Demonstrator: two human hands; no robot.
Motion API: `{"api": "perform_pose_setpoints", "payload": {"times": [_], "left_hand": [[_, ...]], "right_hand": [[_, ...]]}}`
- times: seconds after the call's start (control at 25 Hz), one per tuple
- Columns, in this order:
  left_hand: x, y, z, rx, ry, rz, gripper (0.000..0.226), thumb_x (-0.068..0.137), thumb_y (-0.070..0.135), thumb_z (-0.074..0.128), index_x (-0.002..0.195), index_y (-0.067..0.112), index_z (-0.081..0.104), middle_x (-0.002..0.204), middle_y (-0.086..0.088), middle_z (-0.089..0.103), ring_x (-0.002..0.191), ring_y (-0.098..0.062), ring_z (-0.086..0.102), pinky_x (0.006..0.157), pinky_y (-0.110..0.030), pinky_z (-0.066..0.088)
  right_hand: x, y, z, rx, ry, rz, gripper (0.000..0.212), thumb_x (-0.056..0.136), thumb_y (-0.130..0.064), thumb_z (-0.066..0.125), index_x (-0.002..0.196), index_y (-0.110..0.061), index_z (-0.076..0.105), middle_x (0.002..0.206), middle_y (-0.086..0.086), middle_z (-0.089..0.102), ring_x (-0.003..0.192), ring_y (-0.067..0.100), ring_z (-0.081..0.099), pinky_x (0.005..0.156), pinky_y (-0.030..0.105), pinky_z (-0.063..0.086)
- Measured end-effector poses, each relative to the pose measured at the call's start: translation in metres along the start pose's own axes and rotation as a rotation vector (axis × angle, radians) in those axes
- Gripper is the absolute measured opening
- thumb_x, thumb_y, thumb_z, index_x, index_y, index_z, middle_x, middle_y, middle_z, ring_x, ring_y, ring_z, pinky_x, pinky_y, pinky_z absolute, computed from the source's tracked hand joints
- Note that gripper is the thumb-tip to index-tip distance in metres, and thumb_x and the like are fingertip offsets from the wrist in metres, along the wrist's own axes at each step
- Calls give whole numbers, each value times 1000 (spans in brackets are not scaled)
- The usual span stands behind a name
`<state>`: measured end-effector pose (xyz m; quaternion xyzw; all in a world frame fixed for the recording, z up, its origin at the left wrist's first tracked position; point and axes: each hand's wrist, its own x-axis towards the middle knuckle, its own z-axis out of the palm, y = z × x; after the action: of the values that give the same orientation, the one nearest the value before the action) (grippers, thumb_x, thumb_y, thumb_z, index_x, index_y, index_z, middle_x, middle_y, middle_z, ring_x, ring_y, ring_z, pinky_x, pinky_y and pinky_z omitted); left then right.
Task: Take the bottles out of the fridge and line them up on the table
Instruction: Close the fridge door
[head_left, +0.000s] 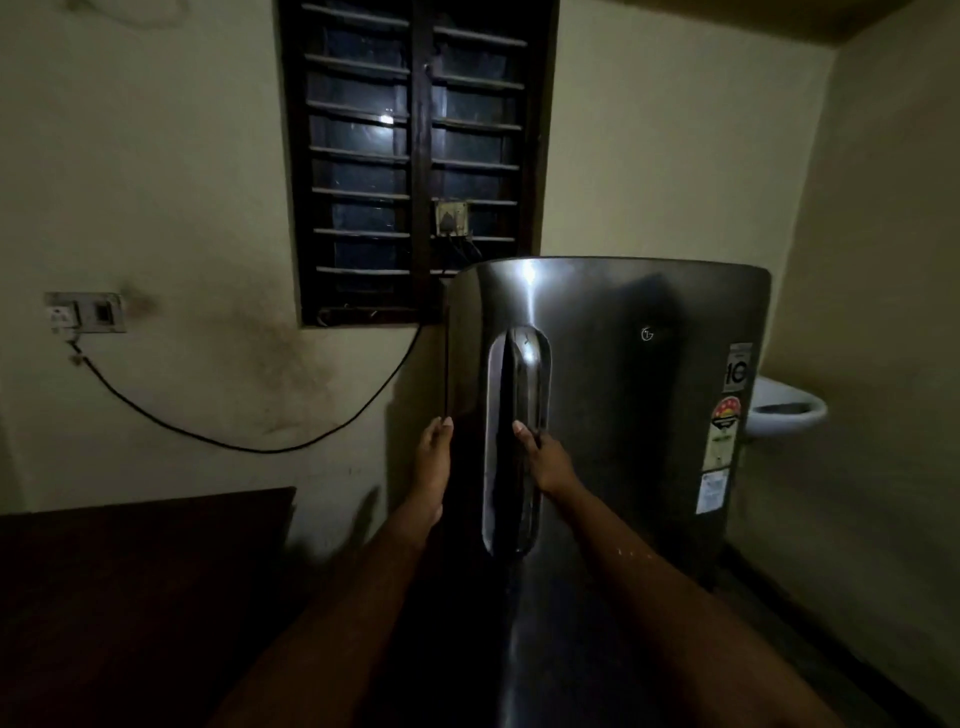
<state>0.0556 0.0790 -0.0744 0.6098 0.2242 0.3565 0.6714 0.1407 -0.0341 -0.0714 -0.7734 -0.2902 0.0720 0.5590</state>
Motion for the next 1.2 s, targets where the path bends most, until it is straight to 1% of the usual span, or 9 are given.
{"api": "perform_pose_setpoints", "payload": {"times": [0.2, 0.36, 0.44, 0.56, 0.64, 0.8, 0.96, 1.08, 1.2], "left_hand": [[74, -11, -4, -42, -7, -22, 43, 96, 22, 41, 136, 7, 40, 143, -12, 43, 131, -23, 40, 91, -18, 30], [104, -22, 1, -75, -26, -18, 41, 95, 20, 43, 134, 6, 43, 140, -13, 47, 128, -24, 44, 96, -23, 33], [107, -26, 2, -102, -37, -15, 40, 95, 18, 43, 132, 5, 44, 139, -15, 48, 127, -26, 45, 97, -25, 34], [99, -30, 1, -118, -55, -25, 40, 94, 18, 45, 132, 4, 45, 138, -16, 48, 127, -26, 45, 99, -27, 35], [89, -31, 0, -110, -57, -35, 41, 94, 21, 46, 133, 6, 45, 138, -14, 49, 127, -25, 45, 99, -27, 35], [51, -25, -7, -101, -40, -40, 42, 94, 22, 46, 133, 7, 44, 139, -13, 48, 127, -24, 45, 98, -26, 35], [-35, -12, -11, -86, -20, -48, 43, 96, 20, 42, 135, 5, 40, 141, -11, 44, 131, -23, 41, 97, -22, 31], [-101, -8, -19, -86, 7, -47, 43, 96, 24, 40, 136, 8, 40, 141, -5, 42, 130, -21, 40, 102, -24, 30], [-169, -2, -32, -52, 106, -56, 45, 96, 27, 40, 137, 10, 39, 145, -7, 40, 133, -22, 37, 107, -27, 27]], "right_hand": [[69, 22, 36, -22, 38, 37, 52, 86, -58, 42, 112, -18, 62, 113, 13, 67, 106, 28, 62, 97, 44, 48], [75, 26, 41, -38, 100, 34, 42, 90, -52, 43, 104, -18, 63, 97, 3, 67, 93, 19, 63, 78, 27, 48], [75, 26, 41, -36, 115, 29, 38, 91, -49, 43, 103, -18, 62, 95, 1, 65, 91, 16, 61, 78, 26, 46], [70, 19, 40, 26, 93, 79, 36, 90, -51, 45, 98, -20, 61, 93, 1, 64, 90, 17, 61, 81, 30, 46], [66, 14, 40, 95, 59, 114, 42, 87, -53, 48, 105, -17, 63, 98, 2, 66, 95, 20, 62, 83, 32, 48], [39, 17, 40, 132, 86, 186, 40, 88, -39, 51, 119, -15, 57, 117, 12, 64, 110, 27, 60, 100, 46, 47], [-39, 8, 26, 142, 50, 187, 48, 83, -53, 46, 108, -15, 60, 111, 12, 64, 107, 27, 59, 102, 51, 43], [-104, -4, 11, 253, -14, 174, 45, 95, -37, 42, 116, -1, 58, 120, 25, 61, 113, 37, 57, 103, 50, 43], [-168, -10, -3, 292, -66, 182, 48, 94, -45, 39, 122, -10, 57, 128, 12, 59, 118, 27, 54, 107, 45, 40]]}}
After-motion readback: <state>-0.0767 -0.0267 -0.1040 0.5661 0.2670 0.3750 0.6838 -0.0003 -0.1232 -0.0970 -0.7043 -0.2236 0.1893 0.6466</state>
